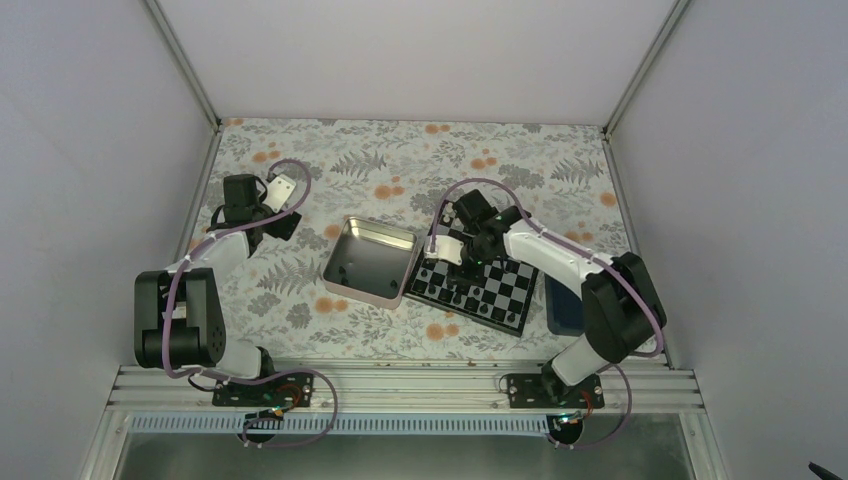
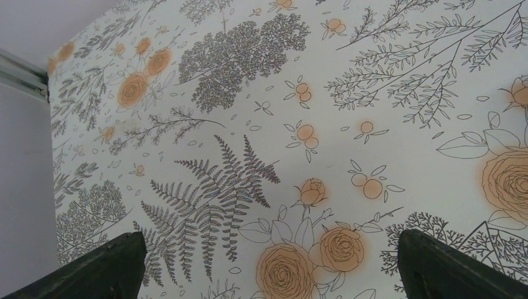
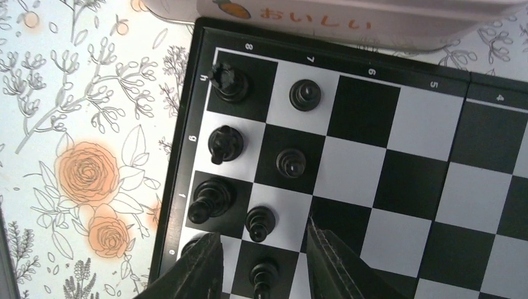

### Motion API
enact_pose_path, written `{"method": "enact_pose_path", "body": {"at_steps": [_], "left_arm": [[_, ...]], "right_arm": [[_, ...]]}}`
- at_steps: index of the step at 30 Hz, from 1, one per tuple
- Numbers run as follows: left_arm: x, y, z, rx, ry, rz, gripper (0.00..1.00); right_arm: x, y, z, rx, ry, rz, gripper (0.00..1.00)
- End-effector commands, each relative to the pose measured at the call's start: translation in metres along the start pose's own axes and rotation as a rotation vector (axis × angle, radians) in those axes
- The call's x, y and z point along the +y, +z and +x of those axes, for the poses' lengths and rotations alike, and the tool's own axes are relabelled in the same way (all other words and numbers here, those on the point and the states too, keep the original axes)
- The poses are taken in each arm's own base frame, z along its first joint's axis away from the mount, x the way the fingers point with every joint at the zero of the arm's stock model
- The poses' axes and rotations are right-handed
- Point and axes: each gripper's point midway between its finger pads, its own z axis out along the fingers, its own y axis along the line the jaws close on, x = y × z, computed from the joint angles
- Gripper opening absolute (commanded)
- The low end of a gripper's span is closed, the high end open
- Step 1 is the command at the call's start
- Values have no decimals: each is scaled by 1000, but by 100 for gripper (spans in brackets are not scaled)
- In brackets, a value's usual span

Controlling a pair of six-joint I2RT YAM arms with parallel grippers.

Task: Set up the chess pieces on the board
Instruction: Adjust the chess piece on the chessboard.

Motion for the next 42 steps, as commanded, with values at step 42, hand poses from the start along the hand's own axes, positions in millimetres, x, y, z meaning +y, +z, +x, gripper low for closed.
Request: {"method": "enact_pose_path", "body": {"at_steps": [42], "left_arm": [[2, -3, -8, -44, 17, -2, 100]], "right_arm": [[-12, 26, 6, 88, -5, -26, 40]]}}
